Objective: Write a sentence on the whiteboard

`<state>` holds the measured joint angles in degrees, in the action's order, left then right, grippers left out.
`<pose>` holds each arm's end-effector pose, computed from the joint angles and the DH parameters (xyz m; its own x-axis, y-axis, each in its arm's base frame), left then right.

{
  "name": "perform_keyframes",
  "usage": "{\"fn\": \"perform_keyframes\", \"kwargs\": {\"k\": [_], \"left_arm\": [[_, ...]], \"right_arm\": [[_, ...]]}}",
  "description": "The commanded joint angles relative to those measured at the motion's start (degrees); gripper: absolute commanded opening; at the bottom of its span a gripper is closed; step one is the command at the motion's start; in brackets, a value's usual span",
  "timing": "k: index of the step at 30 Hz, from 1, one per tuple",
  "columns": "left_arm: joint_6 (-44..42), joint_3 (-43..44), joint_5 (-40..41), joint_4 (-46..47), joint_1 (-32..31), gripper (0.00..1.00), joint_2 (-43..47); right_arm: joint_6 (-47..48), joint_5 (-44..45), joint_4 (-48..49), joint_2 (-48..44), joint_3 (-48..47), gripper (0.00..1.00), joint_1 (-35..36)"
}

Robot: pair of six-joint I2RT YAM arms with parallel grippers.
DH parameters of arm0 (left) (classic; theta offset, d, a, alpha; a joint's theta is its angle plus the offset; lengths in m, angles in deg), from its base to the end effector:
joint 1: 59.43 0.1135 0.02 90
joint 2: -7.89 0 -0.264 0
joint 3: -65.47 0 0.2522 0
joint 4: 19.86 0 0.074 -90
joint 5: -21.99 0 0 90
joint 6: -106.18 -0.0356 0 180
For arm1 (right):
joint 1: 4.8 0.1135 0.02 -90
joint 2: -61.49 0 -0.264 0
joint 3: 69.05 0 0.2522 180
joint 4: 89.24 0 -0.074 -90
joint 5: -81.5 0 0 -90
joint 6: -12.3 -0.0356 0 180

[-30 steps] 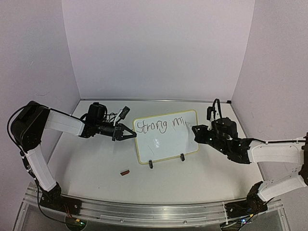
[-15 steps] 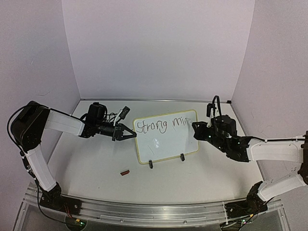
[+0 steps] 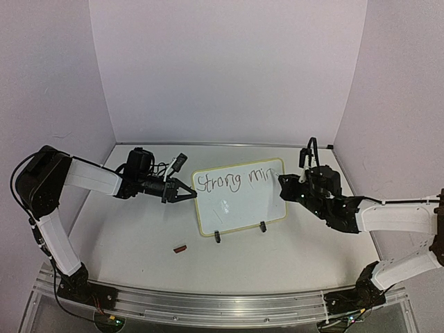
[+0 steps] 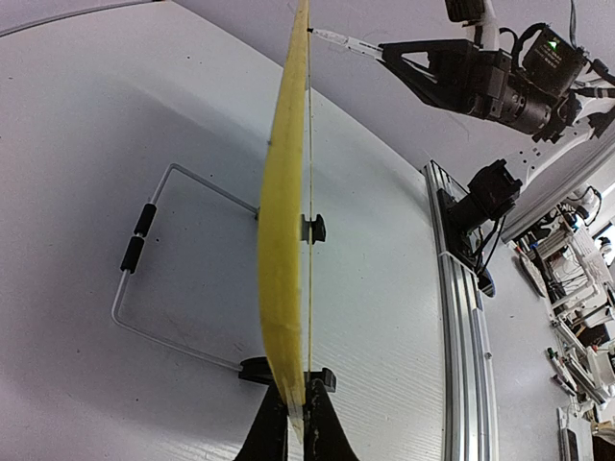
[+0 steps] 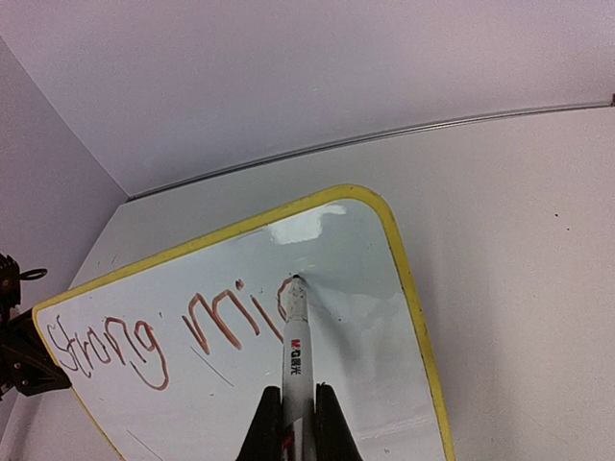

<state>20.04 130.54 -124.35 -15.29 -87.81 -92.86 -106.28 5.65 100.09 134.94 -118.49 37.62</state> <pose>0.2977 -0.1945 0.1773 -0.5135 0.2350 -0.8253 0.8578 0.1651 -0.4867 0.2127 0.1826 0.2364 -0.3937 0.2686 -0.8791 -0.3316 0.8505 0.4084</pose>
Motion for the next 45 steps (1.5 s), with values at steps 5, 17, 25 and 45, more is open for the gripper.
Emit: {"fn": "perform_keyframes", "kwargs": {"k": [5, 17, 25, 45], "left_arm": [[-3.15, 0.38, 1.95, -3.71, -0.97, 0.0, 0.04], [-3.15, 0.46, 1.85, -3.72, -0.97, 0.0, 0.03], [-3.15, 0.46, 1.94, -3.74, -1.06, 0.0, 0.11], [-3.24, 0.28, 2.05, -3.91, -1.19, 0.0, 0.52]], "right_arm": [[-1.15, 0.31, -0.09, -0.77, 0.44, 0.0, -0.11], [-3.44, -1.71, -1.03, -3.95, 4.12, 0.0, -0.09], [-3.08, -1.55, -2.36, -9.54, 4.83, 0.0, -0.13], [-1.37, -4.25, -1.26, -5.78, 2.68, 0.0, -3.43]]}}
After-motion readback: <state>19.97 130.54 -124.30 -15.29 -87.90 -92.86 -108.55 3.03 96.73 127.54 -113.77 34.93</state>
